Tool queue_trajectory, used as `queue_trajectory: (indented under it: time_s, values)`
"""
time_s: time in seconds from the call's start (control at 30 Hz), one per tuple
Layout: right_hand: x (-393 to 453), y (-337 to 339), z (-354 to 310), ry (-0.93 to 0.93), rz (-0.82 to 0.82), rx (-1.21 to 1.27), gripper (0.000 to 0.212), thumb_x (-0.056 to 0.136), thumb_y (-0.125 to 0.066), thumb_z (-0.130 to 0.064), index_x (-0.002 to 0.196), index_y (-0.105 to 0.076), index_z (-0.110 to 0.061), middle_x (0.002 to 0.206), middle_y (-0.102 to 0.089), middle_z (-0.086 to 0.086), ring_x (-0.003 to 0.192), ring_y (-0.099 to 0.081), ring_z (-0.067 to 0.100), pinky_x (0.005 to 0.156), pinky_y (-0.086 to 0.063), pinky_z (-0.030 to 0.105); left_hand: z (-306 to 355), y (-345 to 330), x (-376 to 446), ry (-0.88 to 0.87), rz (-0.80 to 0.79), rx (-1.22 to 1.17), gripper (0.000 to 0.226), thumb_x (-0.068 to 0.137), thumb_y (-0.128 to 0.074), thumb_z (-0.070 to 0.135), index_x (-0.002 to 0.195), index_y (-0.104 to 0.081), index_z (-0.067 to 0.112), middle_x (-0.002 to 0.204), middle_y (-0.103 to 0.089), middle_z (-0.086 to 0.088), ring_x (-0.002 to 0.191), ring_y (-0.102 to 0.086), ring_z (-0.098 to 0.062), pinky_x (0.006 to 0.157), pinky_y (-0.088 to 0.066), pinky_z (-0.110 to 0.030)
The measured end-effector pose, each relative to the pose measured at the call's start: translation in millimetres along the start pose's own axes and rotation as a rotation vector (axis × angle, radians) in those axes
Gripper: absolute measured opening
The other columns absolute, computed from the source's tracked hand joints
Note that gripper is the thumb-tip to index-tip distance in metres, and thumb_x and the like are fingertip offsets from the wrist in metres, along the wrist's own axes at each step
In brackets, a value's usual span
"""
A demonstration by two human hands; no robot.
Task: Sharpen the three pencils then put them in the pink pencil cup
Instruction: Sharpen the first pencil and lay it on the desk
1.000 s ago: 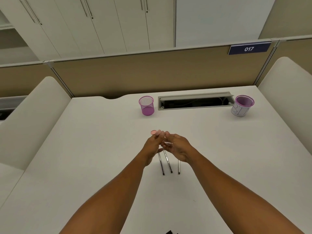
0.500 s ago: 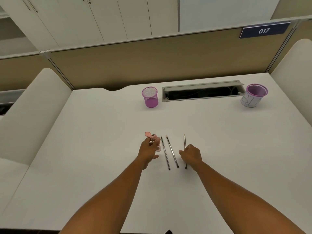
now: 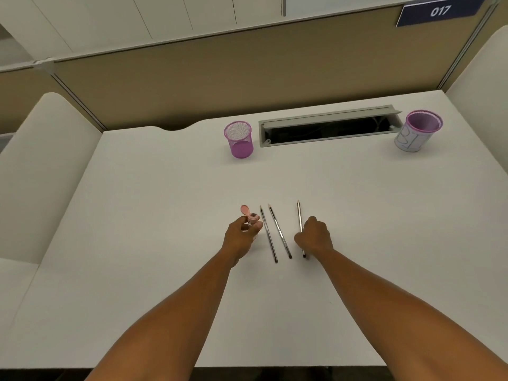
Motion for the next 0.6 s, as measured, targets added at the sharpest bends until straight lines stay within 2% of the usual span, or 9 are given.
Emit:
queue_trajectory:
  time_s: [0.1, 0.2, 0.3, 0.37, 0.43, 0.6]
  values:
    - [2.7, 7.6, -7.5, 0.054, -0.006, 0.048, 0.029, 0.079, -0.052, -0.009, 0.108, -0.055, -0.004, 0.107, -0.056, 0.01, 0.089, -0.055, 0.026, 0.072, -0.043, 0.029, 2.5, 3.7, 2.8, -0.017, 0.016, 0.056, 0.032, 0.085, -0.067, 0.043, 0.116, -0.066, 0.032, 0.107, -0.065, 0.003, 0.102, -0.062, -0.017, 0.097, -0.051, -0.044]
    - [3.9, 21.1, -16.6, 0.111, 0.001, 0.081, 0.03, 0.083, -0.049, -0.01, 0.111, -0.058, -0.008, 0.113, -0.048, 0.01, 0.092, -0.056, 0.026, 0.076, -0.043, 0.029, 14.3, 7.9, 2.5, -0.05, 0.022, 0.086, 0.027, 0.086, -0.069, 0.039, 0.112, -0.067, 0.032, 0.107, -0.067, 0.004, 0.101, -0.062, -0.015, 0.096, -0.051, -0.041]
    - [4.2, 34.8, -26.9, 0.205, -0.003, 0.081, 0.031, 0.083, -0.046, -0.007, 0.109, -0.062, -0.012, 0.113, -0.047, 0.01, 0.081, -0.054, 0.019, 0.068, -0.042, 0.026, 31.5, 13.0, -0.5, -0.091, 0.022, 0.108, 0.016, 0.088, -0.069, 0.031, 0.102, -0.067, 0.036, 0.104, -0.068, 0.005, 0.1, -0.062, -0.015, 0.091, -0.047, -0.031]
    - [4.4, 44.6, -37.0, 0.298, 0.007, 0.08, 0.028, 0.085, -0.049, -0.008, 0.106, -0.064, -0.017, 0.109, -0.05, 0.008, 0.08, -0.054, 0.015, 0.063, -0.039, 0.02, 41.7, 16.9, 0.5, -0.118, 0.028, 0.112, 0.015, 0.087, -0.069, 0.03, 0.1, -0.066, 0.038, 0.103, -0.068, 0.004, 0.099, -0.061, -0.014, 0.088, -0.046, -0.029]
    - [-1.2, 57.4, -51.3, 0.402, 0.017, 0.075, 0.023, 0.088, -0.053, -0.012, 0.105, -0.066, -0.021, 0.105, -0.052, 0.004, 0.084, -0.055, 0.013, 0.065, -0.039, 0.019, 54.2, 23.5, -2.3, -0.14, 0.04, 0.112, 0.014, 0.087, -0.07, 0.031, 0.1, -0.068, 0.035, 0.101, -0.068, 0.003, 0.095, -0.061, -0.014, 0.085, -0.046, -0.028]
    - [-7.4, 68.2, -74.8, 0.579, 0.026, -0.023, 0.021, 0.092, -0.054, -0.018, 0.107, -0.067, -0.025, 0.1, -0.052, -0.003, 0.089, -0.055, 0.012, 0.079, -0.045, 0.027, 70.4, 31.1, 1.0, -0.184, 0.064, 0.155, 0.021, 0.087, -0.07, 0.027, 0.107, -0.07, 0.027, 0.099, -0.068, 0.002, 0.097, -0.06, -0.013, 0.086, -0.043, -0.026]
Point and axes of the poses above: each hand's wrist, its own x-axis towards the middle knuckle, its own y-axis out of the back of the hand, z = x × y, the point moved 9 cm from there along x, towards the middle knuckle
